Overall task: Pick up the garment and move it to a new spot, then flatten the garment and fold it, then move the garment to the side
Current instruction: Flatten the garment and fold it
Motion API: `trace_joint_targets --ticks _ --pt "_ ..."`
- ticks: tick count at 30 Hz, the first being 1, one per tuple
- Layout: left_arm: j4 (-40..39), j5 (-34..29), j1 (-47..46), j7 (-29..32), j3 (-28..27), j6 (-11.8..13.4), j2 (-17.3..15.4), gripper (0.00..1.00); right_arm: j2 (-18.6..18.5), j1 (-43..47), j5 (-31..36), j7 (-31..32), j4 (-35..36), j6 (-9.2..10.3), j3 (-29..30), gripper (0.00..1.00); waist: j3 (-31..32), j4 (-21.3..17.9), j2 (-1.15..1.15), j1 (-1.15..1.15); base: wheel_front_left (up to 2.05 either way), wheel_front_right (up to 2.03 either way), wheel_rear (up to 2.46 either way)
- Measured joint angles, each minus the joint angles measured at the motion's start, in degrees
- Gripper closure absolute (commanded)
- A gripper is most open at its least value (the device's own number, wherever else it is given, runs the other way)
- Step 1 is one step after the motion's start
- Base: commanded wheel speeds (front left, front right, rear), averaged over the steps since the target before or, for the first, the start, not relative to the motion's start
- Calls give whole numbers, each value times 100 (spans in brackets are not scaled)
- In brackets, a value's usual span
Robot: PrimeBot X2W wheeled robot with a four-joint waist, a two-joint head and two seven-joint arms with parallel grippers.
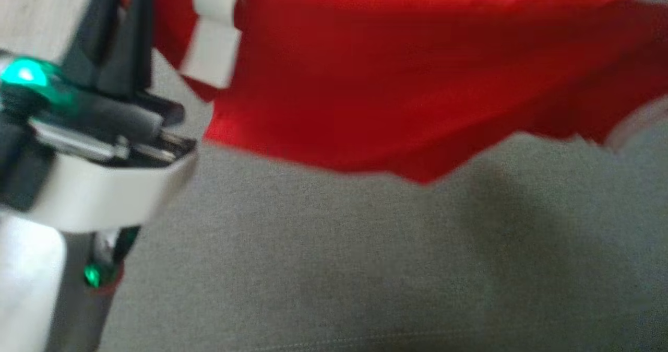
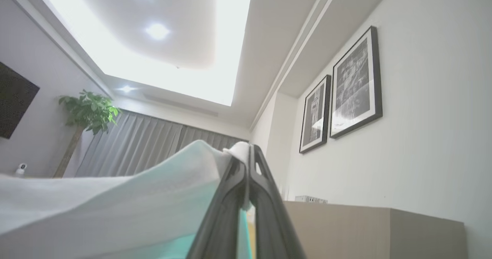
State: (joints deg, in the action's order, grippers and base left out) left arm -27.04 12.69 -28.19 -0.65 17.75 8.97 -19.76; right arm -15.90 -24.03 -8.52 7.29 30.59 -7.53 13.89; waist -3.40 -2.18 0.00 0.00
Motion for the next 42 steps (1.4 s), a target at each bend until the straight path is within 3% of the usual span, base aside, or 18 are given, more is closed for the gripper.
trace_joint_targets --ticks 9,13,17,25,29,36,42 --pt "380 542 -664 469 -7 -282 26 100 -154 -475 -477 266 -386 0 -68 100 -38 15 0 0 0 0 0" --pt "1176 917 -994 505 9 -435 258 100 -165 -756 -724 236 -1022 0 -401 100 -170 19 0 0 0 0 0" --pt "2431 1343 -1568 348 -9 -598 612 100 -164 -1416 -967 13 -2068 0 -782 100 -358 0 0 0 0 0 0" --pt "5450 1308 -3371 -988 -296 -880 945 100 14 -3689 -1260 -1081 -4692 0 -1853 100 -635 -174 0 0 0 0 0" --pt "6801 1258 -4020 -1181 -308 -1001 1088 100 154 -4353 -1332 -1359 -6105 0 -2384 100 -782 -270 0 0 0 0 0" --pt "9187 1221 -3722 -970 -103 -999 1472 100 781 -4375 -1469 -1321 -8564 0 -3399 100 -1172 -362 0 1 0 0 0" --pt "9976 1330 -3369 -945 4 -1055 1759 100 961 -4153 -1747 -1401 -9600 0 -3652 100 -1530 -340 0 1 0 0 0"
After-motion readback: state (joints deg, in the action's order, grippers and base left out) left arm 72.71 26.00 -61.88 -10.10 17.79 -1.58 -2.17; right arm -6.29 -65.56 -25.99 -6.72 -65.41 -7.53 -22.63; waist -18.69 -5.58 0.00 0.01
